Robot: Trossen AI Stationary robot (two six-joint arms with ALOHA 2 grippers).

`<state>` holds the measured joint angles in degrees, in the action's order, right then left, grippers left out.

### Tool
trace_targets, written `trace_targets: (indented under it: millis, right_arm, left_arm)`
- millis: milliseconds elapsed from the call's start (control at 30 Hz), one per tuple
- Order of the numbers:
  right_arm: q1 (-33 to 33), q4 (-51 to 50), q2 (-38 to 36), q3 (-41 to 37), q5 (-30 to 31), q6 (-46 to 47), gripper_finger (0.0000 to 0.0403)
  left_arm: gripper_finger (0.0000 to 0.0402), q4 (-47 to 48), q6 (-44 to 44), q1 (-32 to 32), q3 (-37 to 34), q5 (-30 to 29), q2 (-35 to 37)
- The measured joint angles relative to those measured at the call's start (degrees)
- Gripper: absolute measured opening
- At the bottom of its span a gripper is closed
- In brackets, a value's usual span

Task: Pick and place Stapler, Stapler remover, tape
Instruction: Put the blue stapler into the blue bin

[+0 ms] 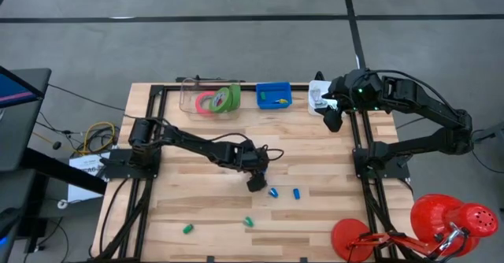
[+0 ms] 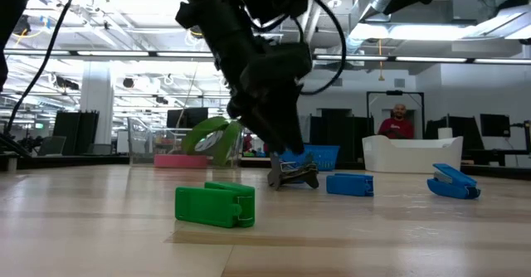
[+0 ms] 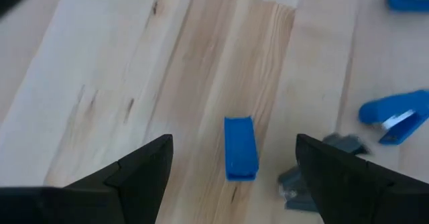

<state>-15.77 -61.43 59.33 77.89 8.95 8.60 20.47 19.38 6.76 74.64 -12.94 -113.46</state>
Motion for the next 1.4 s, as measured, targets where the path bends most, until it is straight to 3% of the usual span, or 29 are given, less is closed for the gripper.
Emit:
trace_targets:
  millis: [333,967,1400]
  right_arm:
    - [0.0,-0.3,0.0,0.0,0.1,0.0,0.0265]
    - [0.0,-0.3,0.0,0.0,0.1,-0.1,0.0265]
    - [0.0,-0.3,0.0,0.0,0.1,0.0,0.0265]
  left_arm:
    - [0.0287,-0.9,-1.0,0.1,-0.6,-0.5,-1.6]
    - [0.0164,-1.5,-4.3,0.0,-0.6,4.6,-1.8]
    - [0.0134,-1.3,-4.1,-0.1,-0.6,4.5,-1.8]
